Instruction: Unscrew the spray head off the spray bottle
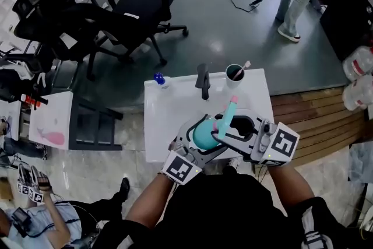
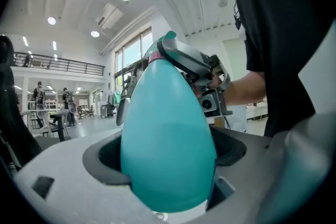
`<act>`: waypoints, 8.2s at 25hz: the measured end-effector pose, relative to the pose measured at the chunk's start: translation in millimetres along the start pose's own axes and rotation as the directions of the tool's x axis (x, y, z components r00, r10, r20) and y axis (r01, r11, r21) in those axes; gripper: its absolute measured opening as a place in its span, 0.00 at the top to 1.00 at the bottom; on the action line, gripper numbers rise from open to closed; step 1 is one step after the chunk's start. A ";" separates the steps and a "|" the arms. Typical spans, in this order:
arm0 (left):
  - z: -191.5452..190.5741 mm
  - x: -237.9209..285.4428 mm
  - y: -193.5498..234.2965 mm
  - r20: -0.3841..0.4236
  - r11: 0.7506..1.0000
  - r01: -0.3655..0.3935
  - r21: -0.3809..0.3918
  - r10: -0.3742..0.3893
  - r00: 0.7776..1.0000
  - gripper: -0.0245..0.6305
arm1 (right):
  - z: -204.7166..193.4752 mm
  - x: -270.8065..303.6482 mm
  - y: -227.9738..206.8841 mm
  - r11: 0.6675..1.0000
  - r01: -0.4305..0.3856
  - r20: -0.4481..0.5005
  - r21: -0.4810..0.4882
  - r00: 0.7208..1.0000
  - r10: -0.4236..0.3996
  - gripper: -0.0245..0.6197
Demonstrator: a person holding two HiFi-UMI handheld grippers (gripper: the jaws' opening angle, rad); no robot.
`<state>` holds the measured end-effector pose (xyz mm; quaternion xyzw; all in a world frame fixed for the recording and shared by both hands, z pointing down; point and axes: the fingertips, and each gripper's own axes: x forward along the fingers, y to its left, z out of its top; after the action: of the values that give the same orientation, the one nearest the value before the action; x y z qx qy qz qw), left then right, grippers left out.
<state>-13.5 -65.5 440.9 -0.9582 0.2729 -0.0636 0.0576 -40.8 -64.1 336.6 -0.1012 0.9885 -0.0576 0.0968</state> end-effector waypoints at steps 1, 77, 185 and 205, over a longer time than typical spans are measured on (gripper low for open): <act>2.4 -0.2 -4.6 0.008 0.999 0.037 0.006 -0.037 0.999 0.26 | 0.9 -1.8 4.5 0.999 -0.046 -0.003 -0.005 0.999 0.046 0.73; -49.6 2.2 40.7 -0.218 0.943 -0.311 0.115 0.329 0.919 0.26 | -24.0 4.0 -43.2 0.923 0.333 -0.040 0.191 0.942 -0.332 0.70; -10.3 -5.1 43.8 -0.060 0.969 -0.240 0.060 0.244 0.968 0.26 | -0.2 14.4 -29.5 0.969 0.244 0.006 0.040 0.970 -0.244 0.75; 19.9 -4.0 -1.5 0.064 1.000 0.008 0.020 -0.009 0.998 0.26 | 14.2 -1.0 17.4 0.962 -0.274 -0.067 -0.010 0.960 0.273 0.73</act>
<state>-13.0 -60.6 421.1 -0.9603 0.2663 -0.0355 0.0755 -40.3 -48.4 320.6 0.0374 0.9961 -0.0375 0.0708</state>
